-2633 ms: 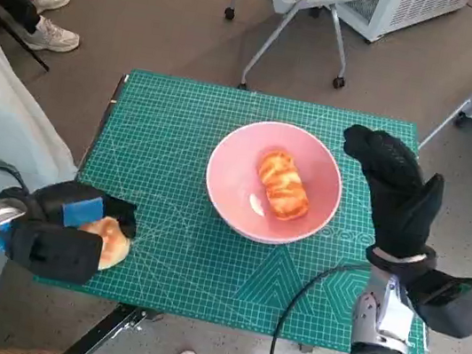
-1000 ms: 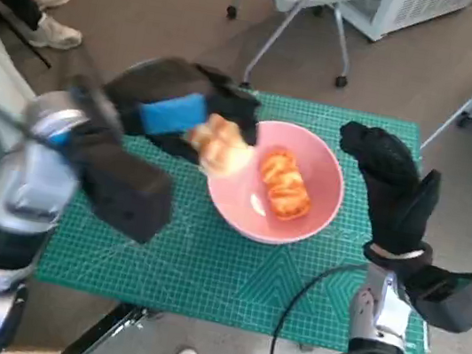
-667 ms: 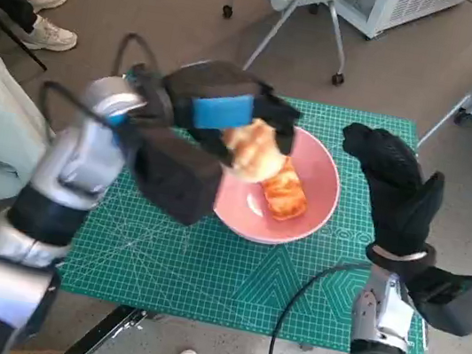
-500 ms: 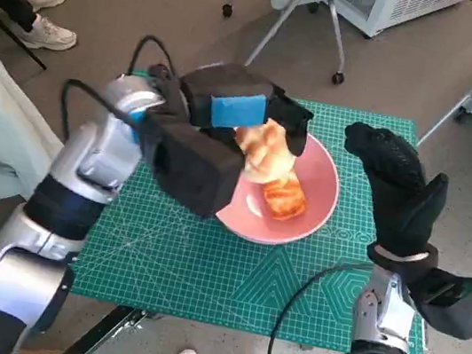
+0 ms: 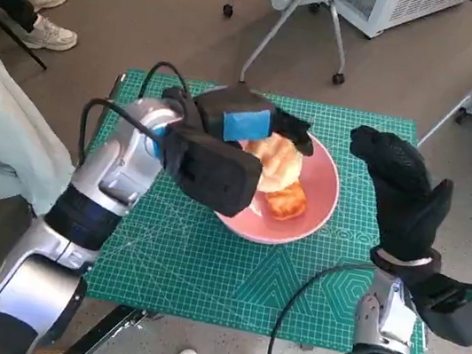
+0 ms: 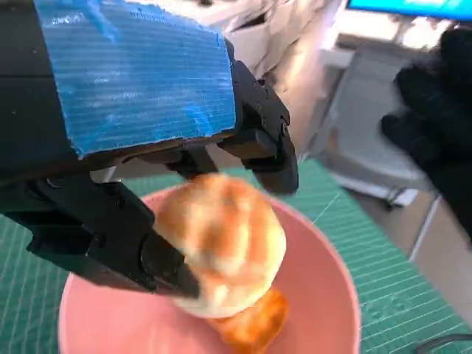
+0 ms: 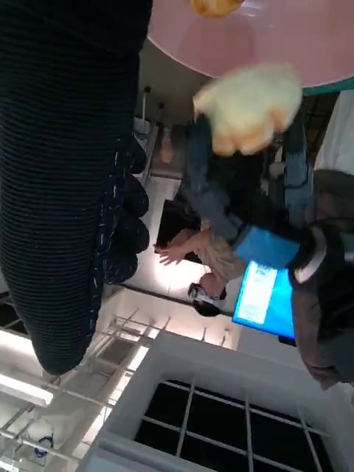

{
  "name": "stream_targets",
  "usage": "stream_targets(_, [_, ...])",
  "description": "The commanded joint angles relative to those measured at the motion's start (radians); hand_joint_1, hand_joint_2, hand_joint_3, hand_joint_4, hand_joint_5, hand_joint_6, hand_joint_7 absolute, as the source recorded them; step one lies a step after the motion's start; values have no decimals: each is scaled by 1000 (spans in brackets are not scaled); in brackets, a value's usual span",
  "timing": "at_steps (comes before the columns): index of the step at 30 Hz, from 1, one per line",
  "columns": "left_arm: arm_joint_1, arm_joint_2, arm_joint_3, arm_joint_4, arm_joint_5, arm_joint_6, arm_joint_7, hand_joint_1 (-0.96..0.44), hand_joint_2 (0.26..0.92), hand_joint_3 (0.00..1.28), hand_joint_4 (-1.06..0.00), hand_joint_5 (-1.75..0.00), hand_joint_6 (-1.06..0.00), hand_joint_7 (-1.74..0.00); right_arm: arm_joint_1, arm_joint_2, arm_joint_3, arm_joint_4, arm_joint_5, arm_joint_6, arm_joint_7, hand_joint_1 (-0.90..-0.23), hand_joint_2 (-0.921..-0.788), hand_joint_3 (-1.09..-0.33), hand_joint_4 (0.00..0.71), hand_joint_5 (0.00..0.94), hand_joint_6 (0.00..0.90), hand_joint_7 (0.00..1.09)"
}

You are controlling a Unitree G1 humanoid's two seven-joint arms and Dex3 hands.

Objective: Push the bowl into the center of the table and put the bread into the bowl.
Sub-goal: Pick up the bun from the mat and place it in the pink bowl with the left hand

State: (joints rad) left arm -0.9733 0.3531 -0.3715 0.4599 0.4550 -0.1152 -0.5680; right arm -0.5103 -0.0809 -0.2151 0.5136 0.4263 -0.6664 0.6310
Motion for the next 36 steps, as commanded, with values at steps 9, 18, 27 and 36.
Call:
stream_targets(9, [119,13,62,-141,-50,56,16,-115,862,22,-173,0,-340,0,8,2,0,25,-4,5,-7,-665,-921,-811,135,0,8,511])
stream_targets(18, [181,21,124,-212,-132,73,-3,-139,864,15,-148,0,-312,0,5,-2,3,13,-1,21,-7,-658,-921,-812,135,1,6,515])
stream_targets(27, [277,39,225,-337,-287,95,-36,-127,870,12,-145,-1,-317,-4,0,-17,-1,-3,5,42,-2,-659,-921,-809,137,2,7,518])
stream_targets(36, [377,-46,372,-311,-550,-114,-11,-181,897,62,-194,-21,-319,-13,-11,-46,-8,-63,12,90,-16,-667,-921,-796,146,5,21,513])
